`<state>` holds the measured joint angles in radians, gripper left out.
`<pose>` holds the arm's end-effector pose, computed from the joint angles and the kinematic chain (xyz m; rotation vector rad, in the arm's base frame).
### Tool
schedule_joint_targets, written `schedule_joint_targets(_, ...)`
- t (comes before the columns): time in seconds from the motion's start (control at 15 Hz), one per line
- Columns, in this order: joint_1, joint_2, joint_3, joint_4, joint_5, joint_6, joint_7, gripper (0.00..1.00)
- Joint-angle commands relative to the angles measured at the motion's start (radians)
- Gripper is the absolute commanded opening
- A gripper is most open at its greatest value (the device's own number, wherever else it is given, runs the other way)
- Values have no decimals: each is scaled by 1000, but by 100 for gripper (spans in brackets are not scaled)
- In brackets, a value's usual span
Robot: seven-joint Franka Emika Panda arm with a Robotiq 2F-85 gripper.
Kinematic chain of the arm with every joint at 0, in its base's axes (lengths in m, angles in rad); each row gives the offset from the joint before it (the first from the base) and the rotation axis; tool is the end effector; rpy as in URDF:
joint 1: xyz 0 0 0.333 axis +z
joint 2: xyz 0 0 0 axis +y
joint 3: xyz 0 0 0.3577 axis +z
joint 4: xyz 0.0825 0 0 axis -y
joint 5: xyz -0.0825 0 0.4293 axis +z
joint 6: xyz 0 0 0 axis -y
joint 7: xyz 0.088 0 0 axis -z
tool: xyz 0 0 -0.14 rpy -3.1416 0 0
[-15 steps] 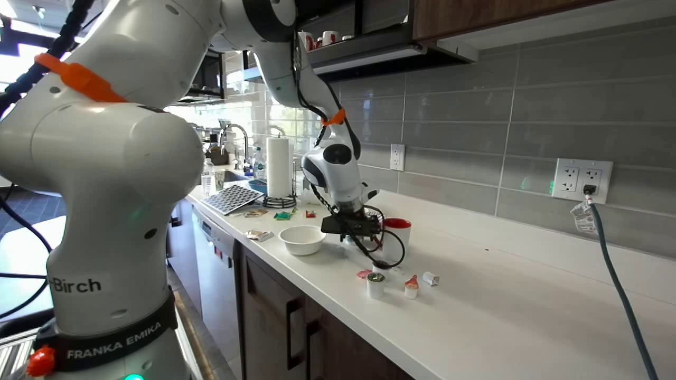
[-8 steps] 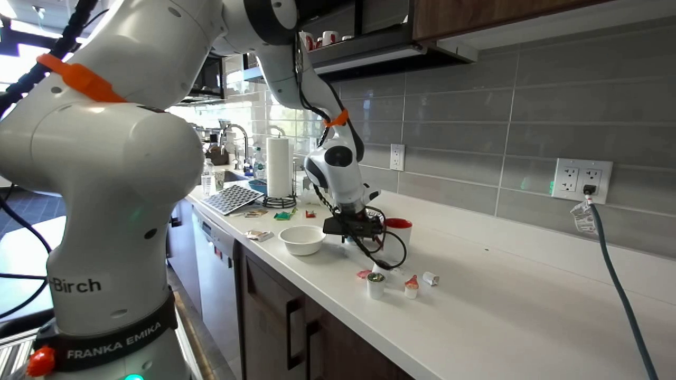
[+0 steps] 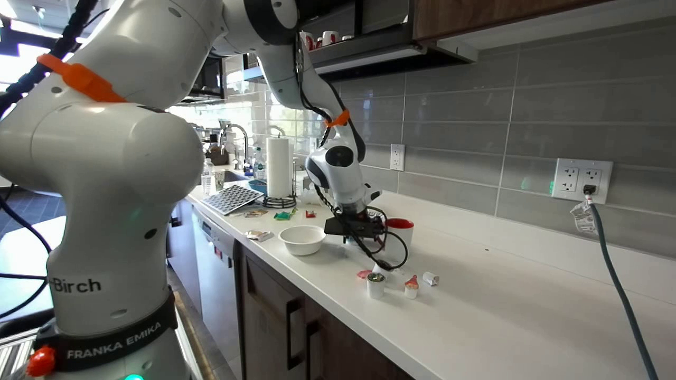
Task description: Remove the tea bag from the paper cup and put it in the mug
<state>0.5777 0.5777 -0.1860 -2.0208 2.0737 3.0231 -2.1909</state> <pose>0.5875 0.1723 0.1293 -2.7827 -0.8604 -0.8978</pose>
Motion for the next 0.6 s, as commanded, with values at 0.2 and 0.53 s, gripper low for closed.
schedule_joint_targets(0.2, -2, -46, 22, -47, -39, 0, 11, 100)
schedule_joint_targets(0.53, -9, -70, 54, -90, -115, 19, 53, 100)
